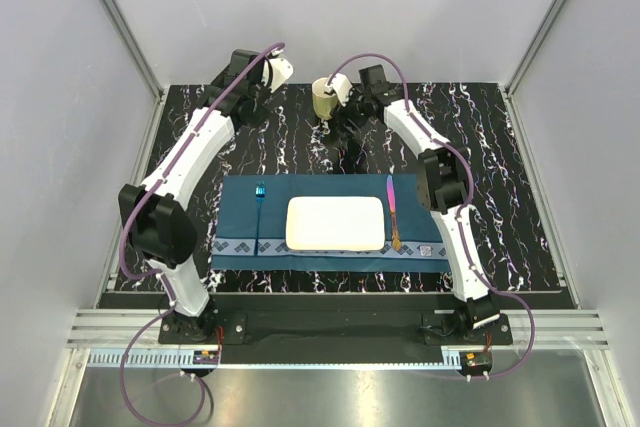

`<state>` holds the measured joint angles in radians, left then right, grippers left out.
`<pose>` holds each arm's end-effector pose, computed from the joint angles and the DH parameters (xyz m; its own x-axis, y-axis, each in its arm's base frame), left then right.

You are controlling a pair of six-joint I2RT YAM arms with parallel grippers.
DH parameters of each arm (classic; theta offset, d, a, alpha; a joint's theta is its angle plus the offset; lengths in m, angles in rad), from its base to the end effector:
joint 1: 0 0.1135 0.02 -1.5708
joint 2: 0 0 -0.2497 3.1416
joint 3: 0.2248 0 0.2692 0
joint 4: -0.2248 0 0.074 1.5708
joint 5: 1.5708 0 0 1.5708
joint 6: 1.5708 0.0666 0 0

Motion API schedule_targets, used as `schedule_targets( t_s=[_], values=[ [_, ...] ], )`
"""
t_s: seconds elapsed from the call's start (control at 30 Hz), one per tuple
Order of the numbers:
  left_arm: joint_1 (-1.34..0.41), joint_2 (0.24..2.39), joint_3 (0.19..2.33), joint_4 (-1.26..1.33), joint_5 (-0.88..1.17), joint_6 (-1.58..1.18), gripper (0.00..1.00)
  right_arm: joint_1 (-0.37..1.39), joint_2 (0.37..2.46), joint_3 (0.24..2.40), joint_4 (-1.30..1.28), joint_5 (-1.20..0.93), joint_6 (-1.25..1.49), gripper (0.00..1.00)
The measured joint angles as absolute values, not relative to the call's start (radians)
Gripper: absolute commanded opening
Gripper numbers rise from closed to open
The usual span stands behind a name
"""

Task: Set the dinner table for one person
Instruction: Move the cup to the center of the board.

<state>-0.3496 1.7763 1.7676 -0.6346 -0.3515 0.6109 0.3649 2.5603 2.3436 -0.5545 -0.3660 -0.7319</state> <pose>0.4242 -0.1302 0.3338 -0.4256 0.7284 -0.5369 0.3747 0.6820 0.6281 0.5478 0.2348 0.1579 -0.1015 -0.7068 -0.7001 -0.8613 0.4146 -0.2937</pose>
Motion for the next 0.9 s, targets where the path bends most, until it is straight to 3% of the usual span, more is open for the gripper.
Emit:
schedule_targets(
  t_s=[0.9],
  values=[
    [-0.375,1.776,1.768,-0.635,-0.364,0.629,0.99,0.327,2.491,2.189,-0.276,-0.331,-0.558,0.79]
  ],
)
